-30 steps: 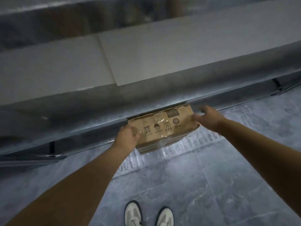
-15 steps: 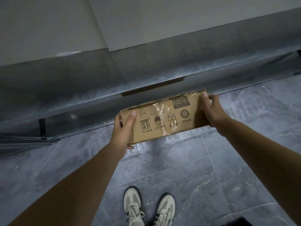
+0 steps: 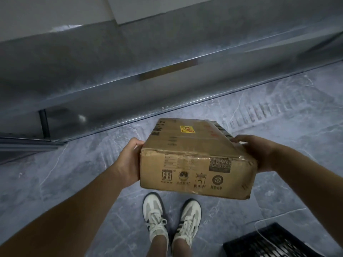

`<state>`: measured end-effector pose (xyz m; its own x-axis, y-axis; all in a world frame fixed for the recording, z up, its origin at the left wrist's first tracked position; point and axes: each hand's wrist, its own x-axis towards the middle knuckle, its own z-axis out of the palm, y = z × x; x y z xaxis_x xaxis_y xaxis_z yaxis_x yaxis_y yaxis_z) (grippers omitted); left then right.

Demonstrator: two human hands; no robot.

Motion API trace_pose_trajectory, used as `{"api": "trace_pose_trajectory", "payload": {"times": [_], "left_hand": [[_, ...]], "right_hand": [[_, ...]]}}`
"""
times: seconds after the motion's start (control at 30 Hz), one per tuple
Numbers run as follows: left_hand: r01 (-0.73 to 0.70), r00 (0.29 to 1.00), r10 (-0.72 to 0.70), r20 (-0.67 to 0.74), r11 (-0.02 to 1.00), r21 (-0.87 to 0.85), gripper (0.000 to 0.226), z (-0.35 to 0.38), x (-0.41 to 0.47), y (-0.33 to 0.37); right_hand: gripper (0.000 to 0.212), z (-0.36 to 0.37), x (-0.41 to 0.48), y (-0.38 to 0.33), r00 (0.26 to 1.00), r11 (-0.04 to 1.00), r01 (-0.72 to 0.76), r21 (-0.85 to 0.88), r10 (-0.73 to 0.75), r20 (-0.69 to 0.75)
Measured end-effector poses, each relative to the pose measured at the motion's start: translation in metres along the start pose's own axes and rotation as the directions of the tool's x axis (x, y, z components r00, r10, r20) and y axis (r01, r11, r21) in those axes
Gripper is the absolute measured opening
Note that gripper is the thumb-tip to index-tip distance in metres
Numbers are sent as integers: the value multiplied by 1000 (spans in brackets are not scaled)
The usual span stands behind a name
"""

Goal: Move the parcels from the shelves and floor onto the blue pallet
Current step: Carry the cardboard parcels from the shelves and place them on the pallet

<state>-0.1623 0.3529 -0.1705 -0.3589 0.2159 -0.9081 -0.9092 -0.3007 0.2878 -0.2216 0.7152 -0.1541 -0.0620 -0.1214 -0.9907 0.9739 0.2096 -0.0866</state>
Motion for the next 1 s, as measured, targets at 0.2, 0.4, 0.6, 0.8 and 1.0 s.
{"api": "trace_pose_trajectory", "payload": {"times": [0.2,0.4,0.6,0.8,1.0], "left_hand": [[71,996,-70,-61,997,8,56,3,-1,-43],[152,987,-150,-52,988,26,52,25,-35,-59],[24,999,-27,24,993,115,40,108,-95,-31],[-227,973,177,150,861,456,51,227,-170,0],[-448,891,410,196,719,531,50,276,-273,-3]], "right_hand": [[57,25,16,61,996,999,31,9,-30,-81],[51,20,-34,89,966,983,183,18,-176,-190],[48,-10,-153,116,907,955,288,67,-249,-341],[79,-55,-286,154,745,893,436,115,-286,-603],[78,-50,-364,208,652,753,631,187,-384,-654]]}}
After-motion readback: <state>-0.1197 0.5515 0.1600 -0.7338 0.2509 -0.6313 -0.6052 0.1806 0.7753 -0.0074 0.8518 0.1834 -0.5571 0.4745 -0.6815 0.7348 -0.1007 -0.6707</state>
